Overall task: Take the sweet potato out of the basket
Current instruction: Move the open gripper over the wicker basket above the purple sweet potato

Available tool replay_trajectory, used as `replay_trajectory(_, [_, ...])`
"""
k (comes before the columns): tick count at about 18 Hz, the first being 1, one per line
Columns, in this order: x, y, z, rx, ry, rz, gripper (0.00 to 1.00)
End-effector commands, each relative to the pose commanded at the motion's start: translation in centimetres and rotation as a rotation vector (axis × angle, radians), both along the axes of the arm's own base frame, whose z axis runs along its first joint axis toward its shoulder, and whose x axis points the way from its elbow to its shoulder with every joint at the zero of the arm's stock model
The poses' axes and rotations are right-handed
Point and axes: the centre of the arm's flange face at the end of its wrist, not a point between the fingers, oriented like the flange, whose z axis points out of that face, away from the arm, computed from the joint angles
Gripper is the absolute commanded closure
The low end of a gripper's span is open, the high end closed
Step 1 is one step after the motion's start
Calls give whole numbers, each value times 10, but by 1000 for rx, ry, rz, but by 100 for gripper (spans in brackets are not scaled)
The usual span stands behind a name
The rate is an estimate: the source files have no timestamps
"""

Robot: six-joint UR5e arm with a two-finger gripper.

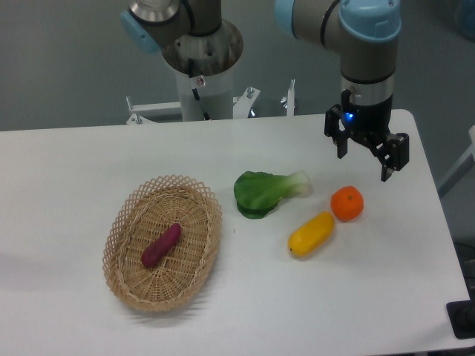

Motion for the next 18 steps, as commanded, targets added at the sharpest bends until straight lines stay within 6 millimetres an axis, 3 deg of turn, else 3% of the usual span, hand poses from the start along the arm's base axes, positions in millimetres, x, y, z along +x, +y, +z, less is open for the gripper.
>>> replay_trajectory(7, [6, 3, -9, -4, -19, 14, 0])
replay_trajectory(11, [17, 6, -35, -18, -57, 11, 0])
replay_trajectory(16, [46, 39, -48, 42, -87, 166, 0])
replay_trajectory(18, [61, 61, -58, 71, -112, 253, 0])
